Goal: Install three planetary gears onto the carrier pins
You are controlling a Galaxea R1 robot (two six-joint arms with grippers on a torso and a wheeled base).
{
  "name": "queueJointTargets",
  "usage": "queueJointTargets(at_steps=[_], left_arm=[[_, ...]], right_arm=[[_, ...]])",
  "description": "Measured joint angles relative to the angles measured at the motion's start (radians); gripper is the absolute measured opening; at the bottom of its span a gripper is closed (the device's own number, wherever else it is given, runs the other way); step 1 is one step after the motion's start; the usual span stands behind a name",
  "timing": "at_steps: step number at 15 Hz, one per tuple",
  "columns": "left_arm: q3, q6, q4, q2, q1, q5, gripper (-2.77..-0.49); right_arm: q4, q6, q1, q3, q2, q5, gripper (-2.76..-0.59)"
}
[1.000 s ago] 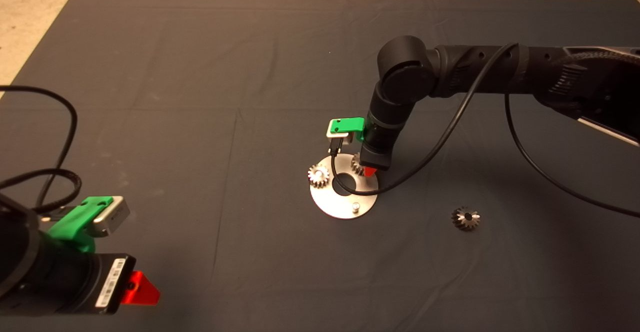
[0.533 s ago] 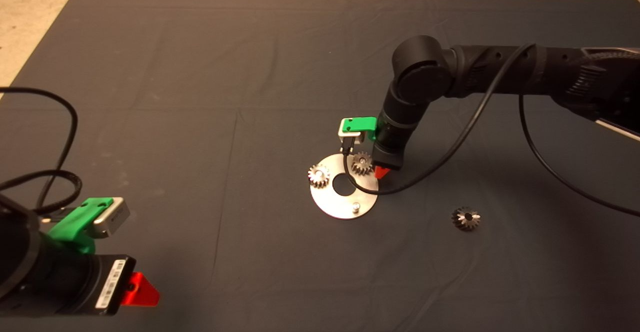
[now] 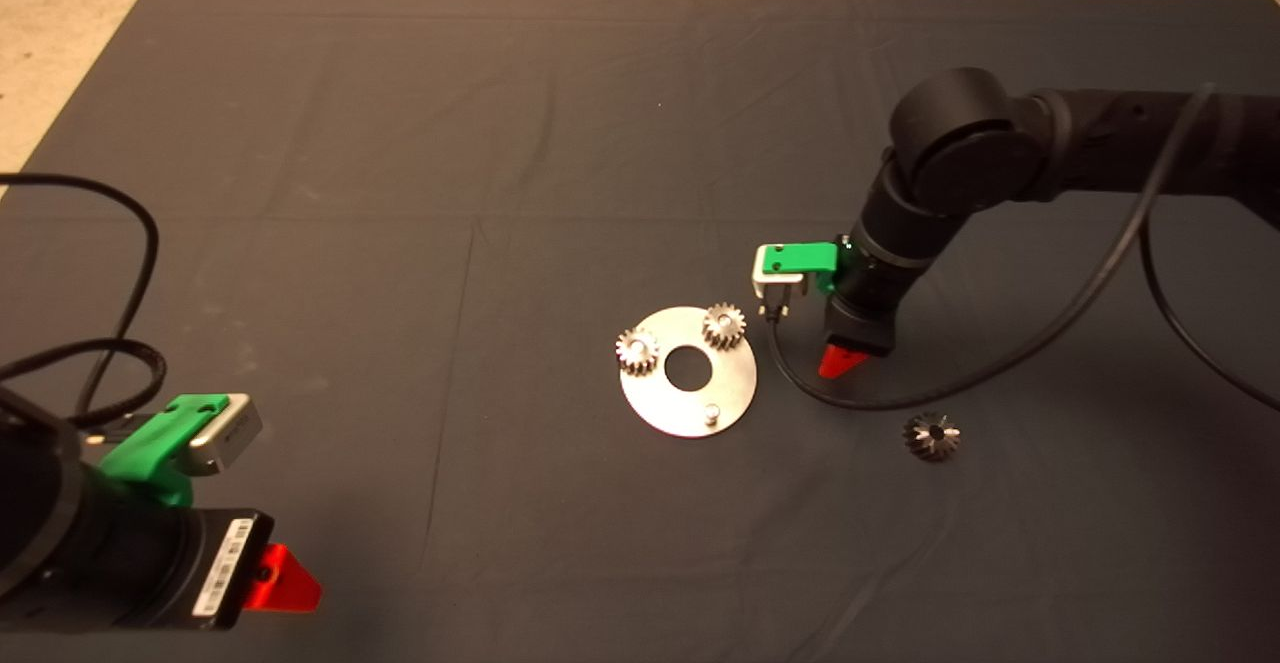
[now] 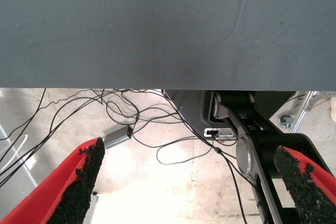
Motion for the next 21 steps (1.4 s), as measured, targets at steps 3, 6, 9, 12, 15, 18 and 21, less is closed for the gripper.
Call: queueJointTargets(at_steps=[3, 6, 9, 12, 15, 18, 21], left_arm=[[0.0, 0.0, 0.0, 0.0, 0.0, 0.0, -0.93], [0.0, 0.001, 0.0, 0.0, 0.0, 0.0, -0.93], [0.0, 0.001, 0.0, 0.0, 0.0, 0.0, -0.93], [0.0, 0.02, 0.0, -0.003, 0.0, 0.0, -0.93], [0.0, 0.033, 0.0, -0.003, 0.0, 0.0, -0.93], [0.0, 0.036, -0.001, -0.002, 0.0, 0.0, -0.93], [0.0, 0.039, -0.007, -0.003, 0.01, 0.0, -0.93]], right_arm=[[0.016, 0.075, 0.001, 0.1, -0.05, 0.001, -1.25], [0.03, 0.123, 0.008, 0.183, -0.087, 0.0, -1.18], [0.03, 0.136, 0.008, 0.217, -0.12, 0.001, -1.05], [0.029, 0.142, 0.008, 0.258, -0.173, 0.0, -0.88], [0.022, 0.144, 0.008, 0.278, -0.218, 0.001, -0.77], [-0.01, 0.144, 0.008, 0.334, -0.277, 0.001, -0.74], [-0.076, 0.144, 0.008, 0.379, -0.344, 0.001, -0.6]])
